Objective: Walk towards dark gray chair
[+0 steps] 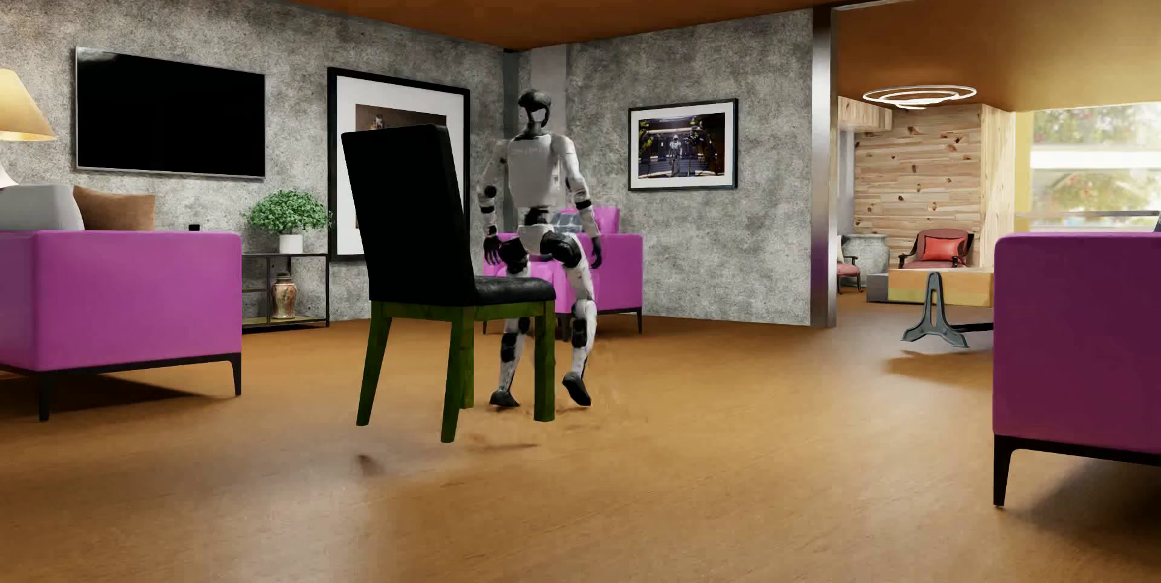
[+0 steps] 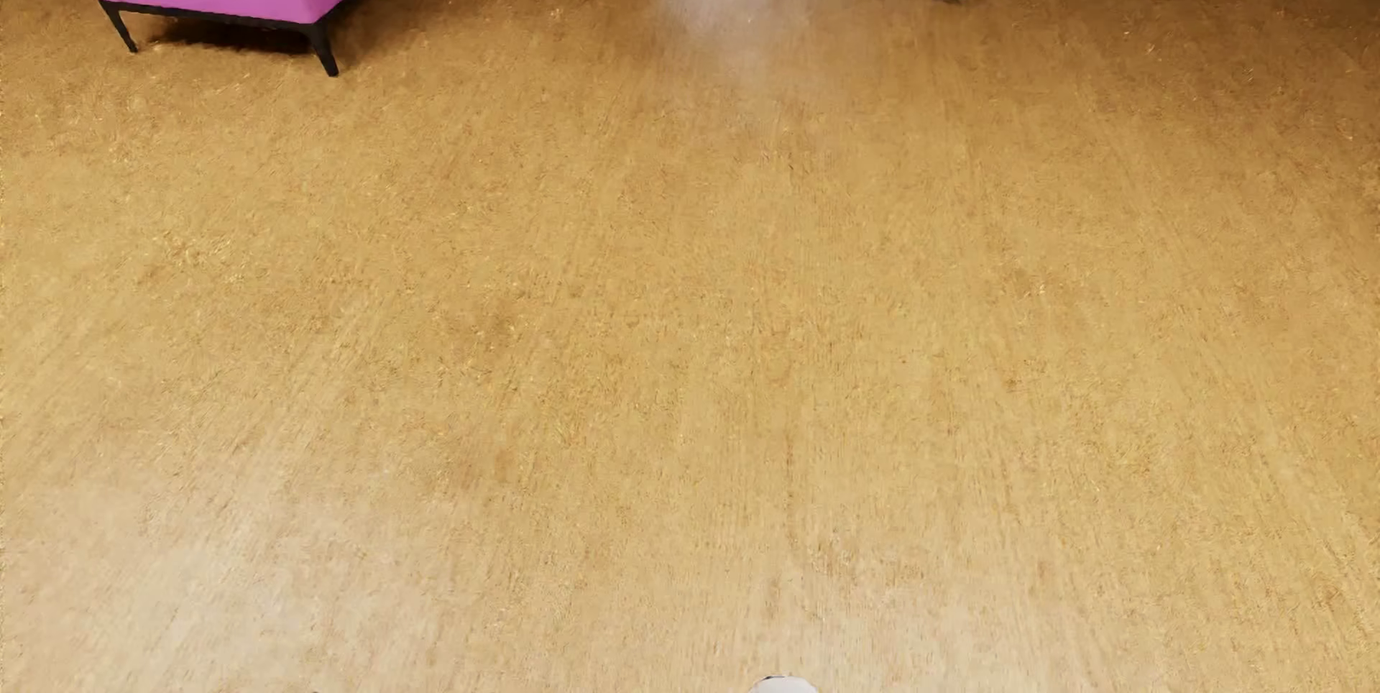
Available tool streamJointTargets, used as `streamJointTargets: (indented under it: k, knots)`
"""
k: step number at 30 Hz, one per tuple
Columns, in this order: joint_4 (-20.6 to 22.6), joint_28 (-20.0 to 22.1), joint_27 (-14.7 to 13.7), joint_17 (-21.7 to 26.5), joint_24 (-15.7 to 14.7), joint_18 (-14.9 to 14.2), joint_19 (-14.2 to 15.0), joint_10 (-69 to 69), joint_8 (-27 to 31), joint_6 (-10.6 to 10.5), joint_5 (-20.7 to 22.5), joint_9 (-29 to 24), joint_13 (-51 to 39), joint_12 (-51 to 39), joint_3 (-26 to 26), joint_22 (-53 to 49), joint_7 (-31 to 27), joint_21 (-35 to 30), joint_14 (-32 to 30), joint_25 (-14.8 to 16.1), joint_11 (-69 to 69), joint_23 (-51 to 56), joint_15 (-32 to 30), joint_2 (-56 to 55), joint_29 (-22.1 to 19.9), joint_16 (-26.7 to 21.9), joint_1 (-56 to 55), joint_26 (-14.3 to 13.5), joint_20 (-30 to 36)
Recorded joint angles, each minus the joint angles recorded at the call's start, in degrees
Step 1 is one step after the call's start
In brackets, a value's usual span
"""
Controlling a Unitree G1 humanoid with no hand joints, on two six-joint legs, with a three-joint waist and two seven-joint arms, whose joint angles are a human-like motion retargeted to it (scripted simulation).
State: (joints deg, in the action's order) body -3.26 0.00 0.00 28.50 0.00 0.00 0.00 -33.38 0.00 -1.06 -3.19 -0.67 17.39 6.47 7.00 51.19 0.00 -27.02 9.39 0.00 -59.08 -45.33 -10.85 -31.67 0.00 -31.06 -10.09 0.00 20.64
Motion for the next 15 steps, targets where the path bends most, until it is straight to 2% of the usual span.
streamJointTargets:
  k: [1,2,3,4,5,6,7,8,9,10,11,12,14,15]
  knots:
    - [-0.64,0.0,0.0,0.82,0.0,0.0,0.0,0.93,0.0,-0.61,-0.34,0.09,0.42,-1.87,2.27,-1.52,0.0,0.79,2.38,0.0,11.38,-1.16,-1.82,0.14,0.0,-0.62,3.02,0.0,1.25]
    - [-1.07,0.0,0.0,1.65,0.0,0.0,0.0,1.34,0.0,-0.88,-0.64,0.22,0.85,-3.97,4.41,-3.04,0.0,1.49,5.23,0.0,21.55,-2.51,0.45,1.03,0.0,-1.32,5.75,0.0,2.48]
    - [-1.28,0.0,0.0,2.53,0.0,0.0,0.0,1.16,0.0,-0.78,-1.13,0.35,1.25,-6.39,6.61,-4.7,0.0,1.94,8.33,0.0,29.46,-4.01,7.38,2.3,0.0,-2.01,8.14,0.0,3.56]
    - [-1.37,0.0,0.0,3.46,0.0,0.0,0.0,0.64,0.0,-0.44,-1.83,0.48,1.54,-9.11,8.96,-6.43,0.0,2.09,11.62,0.0,27.77,-5.68,22.27,4.01,0.0,-2.79,10.26,0.0,4.67]
    - [-1.46,0.0,0.0,4.53,0.0,0.0,0.0,-0.32,0.0,0.44,-2.77,0.45,2.26,-12.53,11.05,-8.84,0.0,2.15,14.88,0.0,40.51,-6.83,1.87,3.57,0.0,-2.77,12.87,0.0,5.07]
    - [-1.57,0.0,0.0,5.61,0.0,0.0,0.0,-1.34,0.0,1.37,-3.74,0.38,3.07,-15.83,13.08,-11.49,0.0,2.25,17.62,0.0,47.14,-7.81,-8.58,2.67,0.0,-2.46,15.61,0.0,5.14]
    - [-1.8,0.0,0.0,6.67,0.0,0.0,0.0,-2.66,0.0,2.29,-4.74,0.34,4.0,-18.64,15.11,-14.66,0.0,2.51,18.41,0.0,39.33,-8.53,1.8,1.26,0.0,-1.53,18.31,0.0,4.54]
    - [-2.34,0.0,0.0,7.69,0.0,0.0,0.0,-4.86,0.0,2.89,-5.75,0.45,5.0,-20.59,17.2,-18.26,0.0,3.07,15.11,0.0,30.18,-9.13,10.1,-0.16,0.0,0.02,20.28,0.0,3.44]
    - [-3.66,0.0,0.0,8.6,0.0,0.0,0.0,-9.01,0.0,2.83,-6.65,0.37,5.89,-21.63,19.24,-21.9,0.0,4.09,5.19,0.0,27.69,-9.96,1.94,-1.48,0.0,2.15,20.86,0.0,2.28]
    - [-5.72,0.0,0.0,9.51,0.0,0.0,0.0,-15.3,0.0,2.11,-7.85,-0.38,6.89,-21.76,21.2,-25.58,0.0,5.77,-13.04,0.0,24.15,-11.01,-9.8,-2.62,0.0,5.06,20.93,0.0,1.11]
    - [-10.44,0.0,0.0,10.08,0.0,0.0,0.0,-24.67,0.0,0.9,-5.94,-1.93,5.47,-22.06,22.84,-27.61,0.0,5.72,-30.17,0.0,21.32,-13.26,-13.44,-3.11,0.0,6.92,17.09,0.0,2.22]
    - [-14.5,0.0,0.0,10.47,0.0,0.0,0.0,-32.97,0.0,0.33,-4.08,-3.07,4.12,-22.18,24.56,-29.75,0.0,5.61,-39.07,0.0,19.03,-14.7,-15.37,-2.88,0.0,8.21,12.95,0.0,4.58]
    - [-18.56,0.0,0.0,9.55,0.0,0.0,0.0,-42.51,0.0,2.06,-1.79,-2.85,2.66,-22.54,28.61,-34.4,0.0,6.73,-39.72,0.0,17.57,-13.4,-12.41,0.58,0.0,7.83,3.13,0.0,13.54]
    - [-18.89,0.0,0.0,8.25,0.0,0.0,0.0,-37.79,0.0,2.81,-1.17,-2.34,2.9,-21.23,28.36,-35.29,0.0,8.04,-33.55,0.0,17.88,-10.01,-8.07,2.55,0.0,7.52,1.47,0.0,15.01]
